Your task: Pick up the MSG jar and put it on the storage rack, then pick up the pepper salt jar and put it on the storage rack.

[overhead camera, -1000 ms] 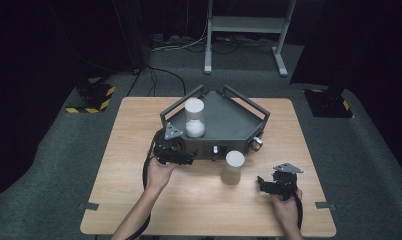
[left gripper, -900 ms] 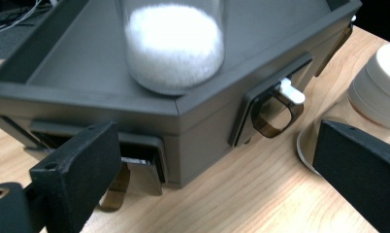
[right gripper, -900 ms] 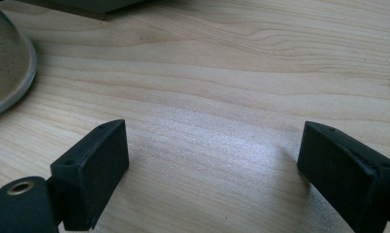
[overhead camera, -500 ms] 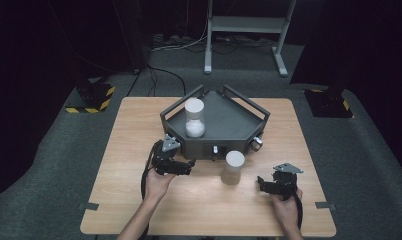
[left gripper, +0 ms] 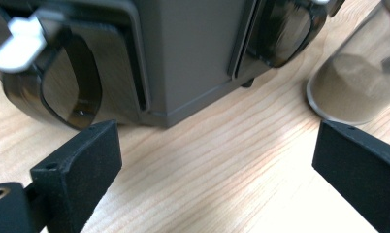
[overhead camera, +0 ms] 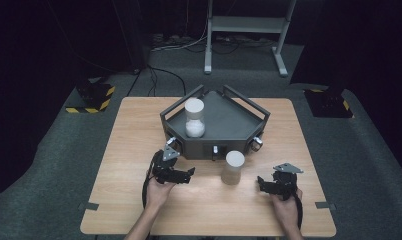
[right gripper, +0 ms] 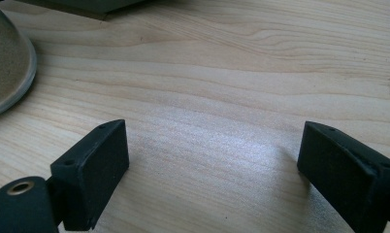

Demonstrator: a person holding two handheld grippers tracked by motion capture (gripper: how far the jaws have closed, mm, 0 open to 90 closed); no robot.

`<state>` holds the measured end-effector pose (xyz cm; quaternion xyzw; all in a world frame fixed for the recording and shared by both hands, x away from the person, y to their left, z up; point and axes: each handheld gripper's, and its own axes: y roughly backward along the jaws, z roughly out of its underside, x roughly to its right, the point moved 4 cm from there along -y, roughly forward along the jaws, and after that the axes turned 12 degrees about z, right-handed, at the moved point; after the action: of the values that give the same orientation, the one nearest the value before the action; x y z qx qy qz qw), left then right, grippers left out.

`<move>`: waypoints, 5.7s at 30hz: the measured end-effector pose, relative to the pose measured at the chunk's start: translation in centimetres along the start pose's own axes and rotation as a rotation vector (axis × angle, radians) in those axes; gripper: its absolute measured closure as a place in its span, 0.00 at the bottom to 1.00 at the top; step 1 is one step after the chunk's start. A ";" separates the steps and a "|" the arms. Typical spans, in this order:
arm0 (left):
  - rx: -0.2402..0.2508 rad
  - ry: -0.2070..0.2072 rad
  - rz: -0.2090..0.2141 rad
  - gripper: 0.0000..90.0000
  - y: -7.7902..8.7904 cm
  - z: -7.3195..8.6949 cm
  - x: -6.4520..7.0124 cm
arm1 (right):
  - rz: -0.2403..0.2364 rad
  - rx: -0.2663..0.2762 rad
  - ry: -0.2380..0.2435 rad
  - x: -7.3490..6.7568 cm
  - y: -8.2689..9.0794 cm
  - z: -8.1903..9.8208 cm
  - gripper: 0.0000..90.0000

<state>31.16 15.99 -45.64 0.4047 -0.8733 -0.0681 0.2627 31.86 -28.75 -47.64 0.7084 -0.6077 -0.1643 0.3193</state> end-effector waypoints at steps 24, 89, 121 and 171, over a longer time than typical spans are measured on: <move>-0.054 -0.014 -0.040 0.05 -1.9 3.7 -1.0 | 0.000 0.000 0.000 0.0 0.0 0.0 0.12; -0.089 -0.042 -0.086 0.03 -3.0 4.3 -1.1 | -0.001 -0.002 0.001 0.0 -0.1 -0.1 0.11; -0.088 -0.039 -0.084 0.04 -3.0 4.3 -1.1 | -0.185 0.033 0.080 -1.4 0.9 -0.3 0.07; -0.087 -0.039 -0.083 0.04 -3.0 4.3 -1.1 | -0.319 0.173 0.165 -5.8 1.1 -4.5 0.15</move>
<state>31.57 14.44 -50.79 0.4275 -0.8568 -0.1249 0.2600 32.63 -22.03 -44.50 0.8315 -0.4715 -0.1013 0.2756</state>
